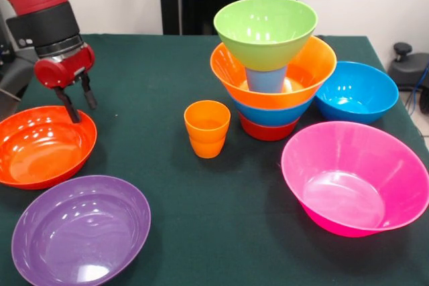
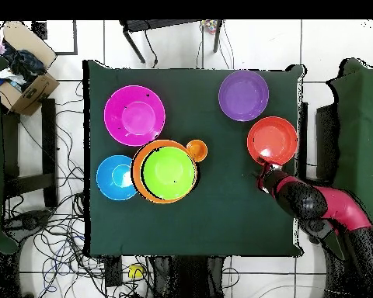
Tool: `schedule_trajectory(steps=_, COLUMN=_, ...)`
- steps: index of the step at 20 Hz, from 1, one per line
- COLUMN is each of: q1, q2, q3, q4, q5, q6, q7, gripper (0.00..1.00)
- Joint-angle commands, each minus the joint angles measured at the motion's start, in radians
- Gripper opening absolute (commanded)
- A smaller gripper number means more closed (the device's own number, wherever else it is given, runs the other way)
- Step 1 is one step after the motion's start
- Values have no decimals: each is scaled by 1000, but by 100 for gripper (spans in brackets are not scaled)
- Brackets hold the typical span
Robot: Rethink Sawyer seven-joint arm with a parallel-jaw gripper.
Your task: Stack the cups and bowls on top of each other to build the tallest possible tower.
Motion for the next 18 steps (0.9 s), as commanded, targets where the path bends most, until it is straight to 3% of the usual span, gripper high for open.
schedule_trajectory(steps=1, q1=40, q2=-16, q3=14, q4=-84, q5=-26, q6=34, q7=-203, gripper=100)
schedule_trajectory(steps=18, q1=50, q2=39, q3=-10, q4=-108, q5=-37, q6=29, q7=-188, gripper=100)
